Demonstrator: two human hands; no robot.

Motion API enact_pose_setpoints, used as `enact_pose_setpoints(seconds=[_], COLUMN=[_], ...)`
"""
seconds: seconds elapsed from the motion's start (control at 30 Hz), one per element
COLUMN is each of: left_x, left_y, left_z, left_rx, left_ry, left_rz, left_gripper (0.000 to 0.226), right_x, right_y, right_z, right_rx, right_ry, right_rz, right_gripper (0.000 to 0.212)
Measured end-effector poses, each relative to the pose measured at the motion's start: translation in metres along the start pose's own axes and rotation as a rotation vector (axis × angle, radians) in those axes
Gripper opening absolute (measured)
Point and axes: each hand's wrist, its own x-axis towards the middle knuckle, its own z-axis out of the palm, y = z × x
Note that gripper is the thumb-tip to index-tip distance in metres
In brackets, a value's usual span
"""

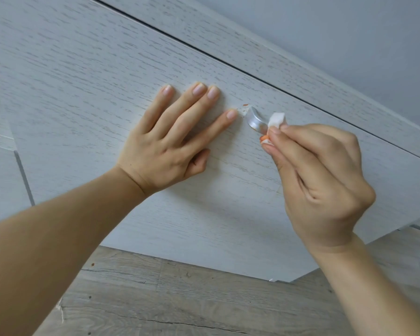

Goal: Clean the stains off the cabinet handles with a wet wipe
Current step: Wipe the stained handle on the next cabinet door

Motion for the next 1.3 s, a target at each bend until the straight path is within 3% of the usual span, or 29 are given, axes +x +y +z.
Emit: enact_pose_setpoints(seconds=[0.2,0.53,1.3], left_x=[-0.002,-0.003,-0.003], left_y=[0.002,0.004,0.004], left_z=[0.002,0.002,0.002], left_rx=[0.043,0.024,0.012], left_ry=[0.014,0.017,0.025], left_rz=[-0.012,-0.025,-0.029], left_gripper=[0.068,0.066,0.066], right_x=[0.010,0.004,0.006], right_y=[0.001,-0.004,-0.011], right_z=[0.010,0.010,0.011], right_rx=[-0.017,-0.026,-0.029], right_ry=[-0.016,0.014,0.003], right_rz=[-0.092,0.004,0.038], right_gripper=[0.006,0.006,0.007])
